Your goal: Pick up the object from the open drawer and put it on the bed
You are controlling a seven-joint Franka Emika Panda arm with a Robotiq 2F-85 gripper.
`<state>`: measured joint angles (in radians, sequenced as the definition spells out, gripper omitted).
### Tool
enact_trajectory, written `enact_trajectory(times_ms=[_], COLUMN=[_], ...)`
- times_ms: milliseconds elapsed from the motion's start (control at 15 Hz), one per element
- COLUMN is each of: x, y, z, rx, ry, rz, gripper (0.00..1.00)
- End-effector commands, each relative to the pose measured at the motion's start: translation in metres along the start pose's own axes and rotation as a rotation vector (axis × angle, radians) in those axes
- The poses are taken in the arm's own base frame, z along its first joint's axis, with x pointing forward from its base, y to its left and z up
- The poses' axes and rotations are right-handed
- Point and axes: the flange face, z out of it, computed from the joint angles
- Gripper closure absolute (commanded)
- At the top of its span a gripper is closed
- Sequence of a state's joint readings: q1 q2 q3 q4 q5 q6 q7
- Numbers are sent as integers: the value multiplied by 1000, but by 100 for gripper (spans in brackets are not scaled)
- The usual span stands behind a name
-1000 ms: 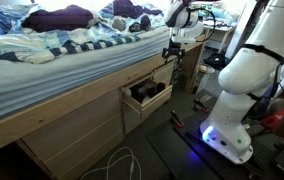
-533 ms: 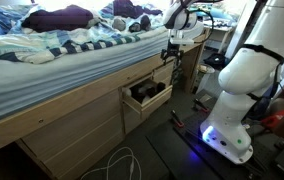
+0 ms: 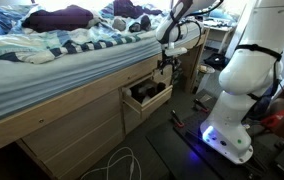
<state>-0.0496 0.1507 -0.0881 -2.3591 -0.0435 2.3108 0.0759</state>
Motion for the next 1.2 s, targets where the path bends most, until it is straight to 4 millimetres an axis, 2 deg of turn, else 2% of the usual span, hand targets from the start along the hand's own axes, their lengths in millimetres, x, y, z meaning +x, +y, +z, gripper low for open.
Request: enact_trajectory(times_ms=[0,200,267,333,600,867,1133], x=[11,18,19,11,16,27,33], y=[3,4,2,4,2,2,7], z=[20,37,39,36,43,48,65], rx=[-54,-57,-34,-46,-49,-55,-36], ry=[-13,-36,-47,-52,-61,30,84], rz=[29,37,14,19,16,-2,8], gripper=[0,0,0,0,0,0,0])
